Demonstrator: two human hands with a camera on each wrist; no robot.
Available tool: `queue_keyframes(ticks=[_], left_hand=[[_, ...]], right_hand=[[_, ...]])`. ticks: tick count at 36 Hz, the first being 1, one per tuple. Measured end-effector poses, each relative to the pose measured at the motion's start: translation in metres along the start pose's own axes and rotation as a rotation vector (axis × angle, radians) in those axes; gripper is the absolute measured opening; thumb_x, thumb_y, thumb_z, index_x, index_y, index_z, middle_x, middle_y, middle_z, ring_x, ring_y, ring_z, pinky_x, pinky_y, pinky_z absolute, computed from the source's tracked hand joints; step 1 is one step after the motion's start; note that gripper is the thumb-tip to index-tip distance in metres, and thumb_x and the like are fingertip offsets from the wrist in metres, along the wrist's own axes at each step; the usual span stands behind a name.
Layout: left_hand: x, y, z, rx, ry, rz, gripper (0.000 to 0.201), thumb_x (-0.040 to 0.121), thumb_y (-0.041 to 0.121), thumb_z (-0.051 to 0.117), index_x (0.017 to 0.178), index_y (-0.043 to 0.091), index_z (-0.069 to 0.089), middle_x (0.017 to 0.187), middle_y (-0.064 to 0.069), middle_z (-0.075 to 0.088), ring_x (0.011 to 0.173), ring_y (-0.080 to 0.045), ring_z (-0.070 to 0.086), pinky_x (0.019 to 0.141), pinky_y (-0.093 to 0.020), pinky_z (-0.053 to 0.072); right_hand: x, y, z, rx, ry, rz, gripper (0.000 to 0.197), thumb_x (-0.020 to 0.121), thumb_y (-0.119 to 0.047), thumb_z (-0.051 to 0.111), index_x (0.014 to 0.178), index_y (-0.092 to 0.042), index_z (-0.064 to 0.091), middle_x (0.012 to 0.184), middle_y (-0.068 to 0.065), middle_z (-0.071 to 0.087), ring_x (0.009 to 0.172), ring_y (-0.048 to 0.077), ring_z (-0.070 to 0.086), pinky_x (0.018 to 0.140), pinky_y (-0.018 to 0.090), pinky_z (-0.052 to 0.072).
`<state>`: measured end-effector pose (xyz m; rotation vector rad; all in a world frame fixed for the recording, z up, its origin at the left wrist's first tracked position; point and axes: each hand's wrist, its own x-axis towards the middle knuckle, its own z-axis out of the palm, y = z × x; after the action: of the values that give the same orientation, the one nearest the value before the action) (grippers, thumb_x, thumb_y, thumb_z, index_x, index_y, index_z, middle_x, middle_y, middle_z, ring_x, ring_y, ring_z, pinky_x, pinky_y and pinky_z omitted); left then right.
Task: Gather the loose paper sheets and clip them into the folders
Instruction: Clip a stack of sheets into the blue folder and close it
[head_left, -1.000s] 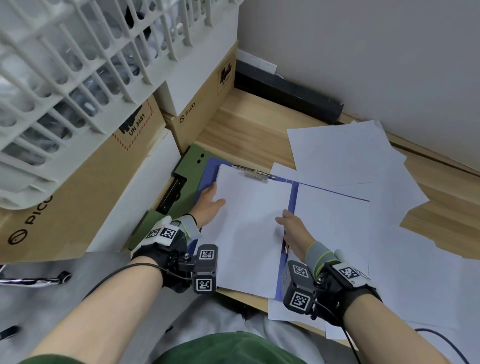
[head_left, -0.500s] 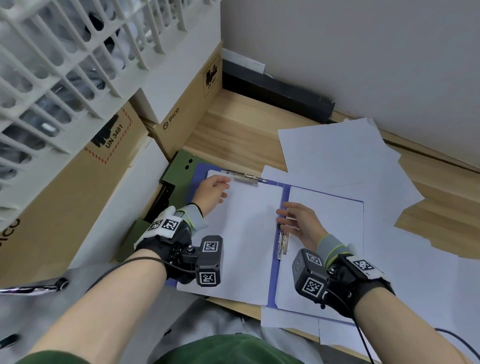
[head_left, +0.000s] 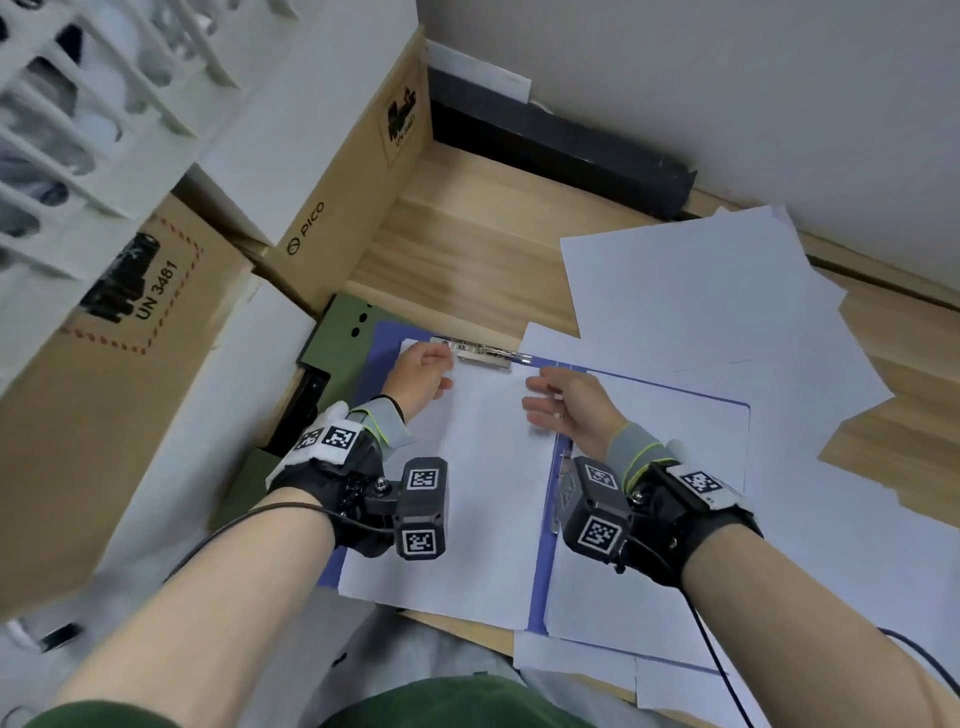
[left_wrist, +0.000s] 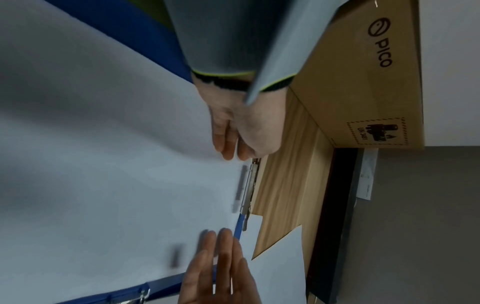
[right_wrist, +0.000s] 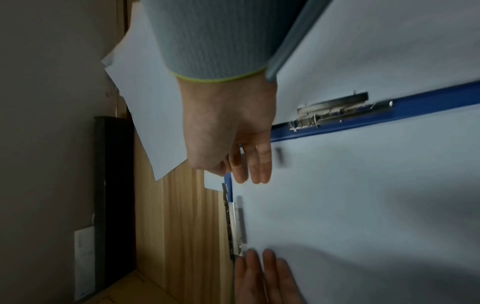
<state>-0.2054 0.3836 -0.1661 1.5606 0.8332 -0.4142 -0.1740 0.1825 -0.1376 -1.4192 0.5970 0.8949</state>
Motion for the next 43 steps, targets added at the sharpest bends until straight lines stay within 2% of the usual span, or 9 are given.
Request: queue_keyframes(ticks=[5,8,15,20,24,28,33,37,43], left_hand=[[0.002,0.004,-0.006,-0.033,0.0,-0.051,0.025,0.092,0.009,0.053,0.113,0.018,0.045,0.111,-0.01,0.059,0.065,-0.016,0.057,0.064,-0.024,0.045],[0.002,0.001,-0.009,-0.025,-0.002,-0.05,0.028,0.094,0.009,0.046,0.119,0.018,0.041,0.104,-0.008,0.061,0.065,-0.017,0.057,0.068,-0.028,0.046],[0.0,0.003,-0.009,-0.064,-0.012,-0.05,0.036,0.096,0.013,0.046,0.13,0.013,0.034,0.089,-0.011,0.06,0.062,-0.022,0.056,0.067,-0.031,0.05],[-0.003,0.009,-0.011,-0.104,-0.022,-0.07,0.045,0.091,0.037,0.057,0.127,0.018,0.036,0.088,-0.009,0.063,0.069,-0.024,0.059,0.079,-0.039,0.053],[0.0,0.014,-0.009,-0.076,-0.004,-0.105,0.059,0.082,0.058,0.059,0.123,0.022,0.038,0.086,-0.006,0.064,0.068,-0.022,0.059,0.08,-0.039,0.054],[0.005,0.017,-0.006,0.03,0.038,-0.093,0.059,0.074,0.068,0.059,0.117,0.03,0.045,0.104,-0.003,0.064,0.076,-0.018,0.065,0.076,-0.033,0.055],[0.014,0.013,-0.001,0.098,0.032,-0.093,0.045,0.065,0.071,0.054,0.096,0.038,0.053,0.11,-0.005,0.066,0.095,-0.026,0.066,0.09,-0.042,0.054],[0.013,0.018,0.0,0.062,0.04,-0.12,0.045,0.082,0.065,0.047,0.108,0.029,0.053,0.081,-0.001,0.066,0.067,-0.021,0.062,0.059,-0.026,0.046],[0.021,0.012,-0.007,-0.005,0.053,-0.149,0.026,0.092,0.049,0.041,0.111,0.034,0.052,0.077,0.002,0.065,0.064,-0.023,0.065,0.063,-0.025,0.046]], right_hand=[[0.017,-0.01,0.02,0.028,-0.009,-0.008,0.035,0.094,-0.011,0.054,0.128,-0.001,0.053,0.095,0.003,0.062,0.072,0.019,0.064,0.048,0.021,0.05],[0.02,-0.012,0.028,0.03,-0.033,-0.042,0.03,0.092,-0.007,0.056,0.122,-0.004,0.059,0.097,0.003,0.066,0.067,0.014,0.066,0.043,0.018,0.043],[0.021,-0.025,0.05,-0.018,-0.154,-0.086,0.035,0.097,-0.008,0.048,0.132,-0.01,0.05,0.117,0.003,0.064,0.088,0.018,0.063,0.044,0.019,0.042],[0.022,-0.022,0.064,-0.083,-0.239,-0.075,0.039,0.099,-0.008,0.044,0.138,-0.008,0.045,0.106,-0.001,0.061,0.085,0.017,0.063,0.061,0.027,0.059],[0.025,-0.015,0.068,-0.154,-0.255,-0.085,0.044,0.1,-0.005,0.039,0.144,-0.009,0.039,0.127,0.006,0.057,0.094,0.02,0.058,0.079,0.034,0.056],[0.026,-0.013,0.067,-0.203,-0.267,-0.097,0.046,0.1,-0.009,0.04,0.145,-0.014,0.038,0.136,0.004,0.055,0.1,0.019,0.053,0.082,0.032,0.053],[0.029,-0.007,0.064,-0.156,-0.201,-0.08,0.033,0.097,-0.017,0.049,0.13,-0.019,0.05,0.107,0.005,0.062,0.087,0.019,0.059,0.078,0.031,0.053],[0.032,0.009,0.056,-0.104,-0.078,0.022,0.017,0.099,-0.021,0.042,0.098,-0.01,0.054,0.077,0.004,0.061,0.071,0.02,0.068,0.061,0.022,0.054],[0.038,0.015,0.049,-0.026,-0.045,0.113,0.028,0.1,-0.023,0.04,0.093,-0.005,0.06,0.085,0.011,0.071,0.075,0.023,0.072,0.073,0.031,0.059]])
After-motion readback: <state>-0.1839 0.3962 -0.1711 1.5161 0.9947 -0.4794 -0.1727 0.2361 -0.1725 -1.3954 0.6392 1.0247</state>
